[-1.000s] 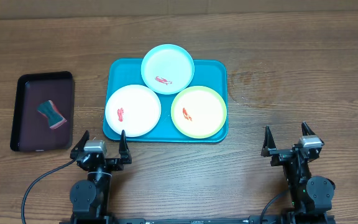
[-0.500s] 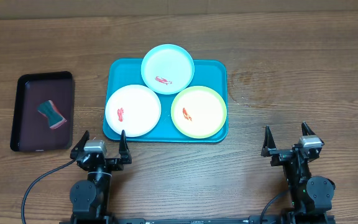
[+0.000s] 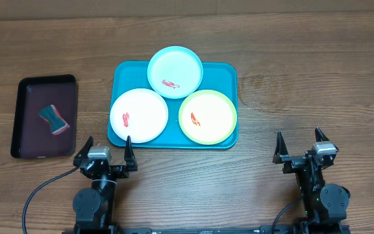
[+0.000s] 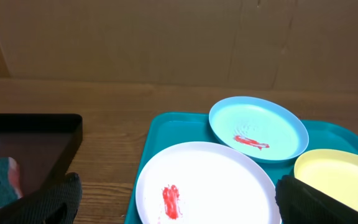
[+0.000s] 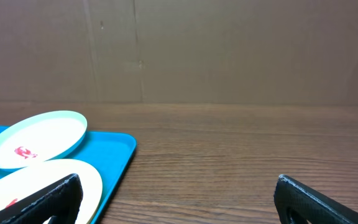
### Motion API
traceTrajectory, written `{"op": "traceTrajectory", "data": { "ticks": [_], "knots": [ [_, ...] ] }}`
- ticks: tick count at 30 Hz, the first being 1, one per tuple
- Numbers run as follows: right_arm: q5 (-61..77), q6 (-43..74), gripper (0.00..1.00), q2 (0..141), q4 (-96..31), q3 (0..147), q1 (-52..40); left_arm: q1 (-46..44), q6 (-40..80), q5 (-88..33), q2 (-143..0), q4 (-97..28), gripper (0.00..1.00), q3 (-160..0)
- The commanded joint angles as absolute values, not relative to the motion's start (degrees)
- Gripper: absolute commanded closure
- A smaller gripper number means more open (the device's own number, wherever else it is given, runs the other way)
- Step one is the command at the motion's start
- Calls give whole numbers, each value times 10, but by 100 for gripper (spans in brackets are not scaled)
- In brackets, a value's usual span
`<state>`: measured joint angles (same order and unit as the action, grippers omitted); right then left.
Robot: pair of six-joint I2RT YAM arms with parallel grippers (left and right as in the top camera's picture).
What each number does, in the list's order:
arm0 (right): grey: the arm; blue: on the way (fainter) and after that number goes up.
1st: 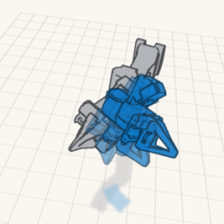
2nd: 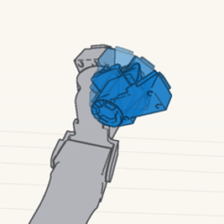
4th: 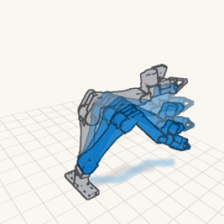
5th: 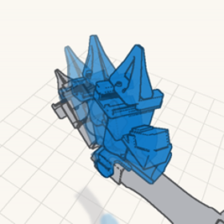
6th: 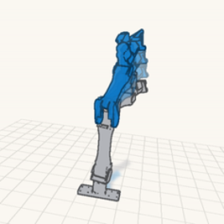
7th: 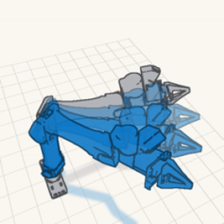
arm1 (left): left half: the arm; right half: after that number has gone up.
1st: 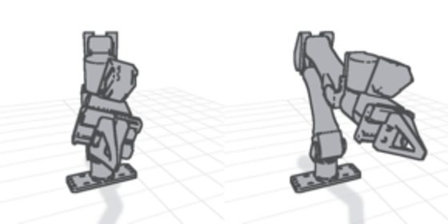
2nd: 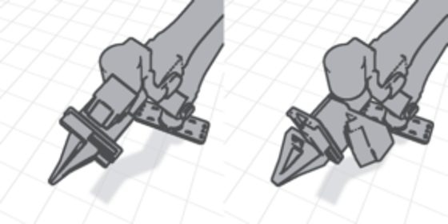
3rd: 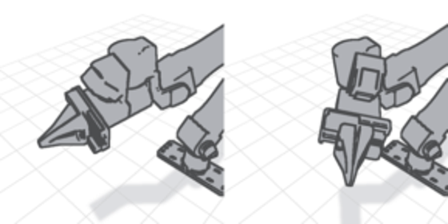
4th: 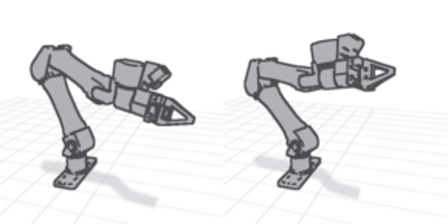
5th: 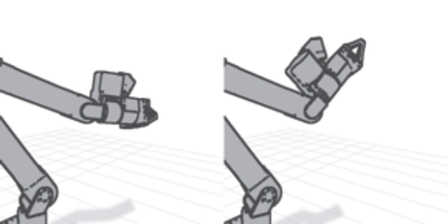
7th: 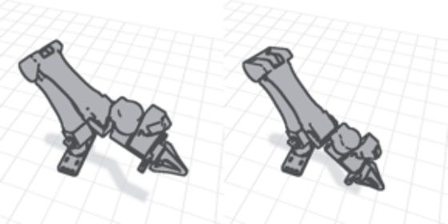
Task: Clean dirty plates on tray and stack at the side
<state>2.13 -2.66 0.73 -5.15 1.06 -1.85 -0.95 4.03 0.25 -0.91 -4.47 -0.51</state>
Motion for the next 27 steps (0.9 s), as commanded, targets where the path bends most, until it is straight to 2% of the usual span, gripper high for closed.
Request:
{"op": "traceTrajectory", "data": {
  "ticks": [1,12,14,16,18,20,24,25,27],
  "knots": [
    [20,-29,0,2,-47,5,-15,-11,27,10,-3,-44,0,-3],
    [20,-29,0,2,-48,5,-15,-11,33,6,-3,-32,0,-3],
    [20,-29,0,2,-47,5,-15,-12,92,-48,-3,-10,0,-3],
    [20,-29,0,2,-47,5,-15,-12,204,-149,-3,12,0,-3],
    [20,-28,0,2,-47,5,-15,-12,378,-253,-3,56,0,-3],
    [20,-29,0,2,-47,5,-15,-12,437,-255,-3,99,0,-3],
    [20,-29,0,2,-47,5,-15,-11,383,-257,-3,306,0,-6],
    [20,-29,0,2,-47,5,-15,-11,357,-241,-3,336,0,-14],
    [20,-29,0,2,-47,5,-15,-11,327,-194,-4,318,0,-49]
  ]
}}
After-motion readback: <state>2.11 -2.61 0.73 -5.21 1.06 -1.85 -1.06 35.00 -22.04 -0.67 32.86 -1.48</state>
